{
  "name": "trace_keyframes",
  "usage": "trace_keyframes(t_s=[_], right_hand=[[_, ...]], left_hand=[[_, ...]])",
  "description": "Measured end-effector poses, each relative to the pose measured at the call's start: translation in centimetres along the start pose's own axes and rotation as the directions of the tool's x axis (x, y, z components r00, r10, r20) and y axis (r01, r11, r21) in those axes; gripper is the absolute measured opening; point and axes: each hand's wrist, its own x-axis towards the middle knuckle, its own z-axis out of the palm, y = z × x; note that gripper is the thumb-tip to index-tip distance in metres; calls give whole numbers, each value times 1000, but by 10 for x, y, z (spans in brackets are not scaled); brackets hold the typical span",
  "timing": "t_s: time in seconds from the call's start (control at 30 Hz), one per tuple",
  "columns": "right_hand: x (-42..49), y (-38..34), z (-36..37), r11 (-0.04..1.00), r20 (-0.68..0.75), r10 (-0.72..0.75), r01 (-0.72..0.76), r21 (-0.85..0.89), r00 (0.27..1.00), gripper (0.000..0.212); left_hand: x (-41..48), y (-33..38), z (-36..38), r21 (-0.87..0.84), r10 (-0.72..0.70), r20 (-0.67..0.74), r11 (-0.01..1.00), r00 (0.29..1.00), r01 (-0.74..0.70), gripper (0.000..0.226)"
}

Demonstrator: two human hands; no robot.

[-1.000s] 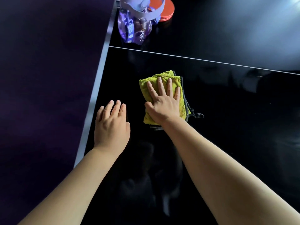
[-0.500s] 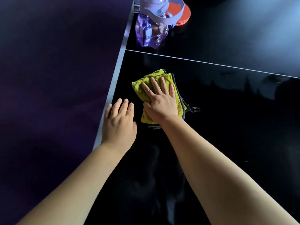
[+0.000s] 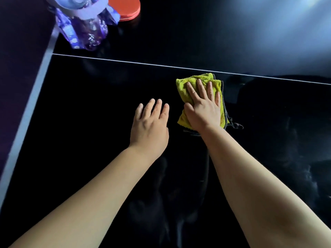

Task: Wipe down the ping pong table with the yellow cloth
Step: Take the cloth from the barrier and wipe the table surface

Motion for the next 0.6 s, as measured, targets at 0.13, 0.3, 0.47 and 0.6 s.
trace_keyframes(t_s=[0.13, 0.3, 0.47, 0.6], right_hand=[[10, 68, -14, 994, -7, 108, -108, 19, 994, 71], [23, 134, -25, 971, -21, 240, -240, 3, 971, 67], [42, 163, -36, 876, 1, 482, -482, 8, 876, 71], [51, 153, -38, 863, 53, 505, -506, 3, 861, 68]], left_hand=[[34, 49, 8, -25, 71, -23, 997, 997, -72, 63], [67, 89, 15, -43, 128, -47, 991, 991, -130, 60], [76, 88, 20, -78, 117, -98, 989, 988, -125, 55], [67, 68, 26, -85, 99, -119, 990, 988, -110, 52]])
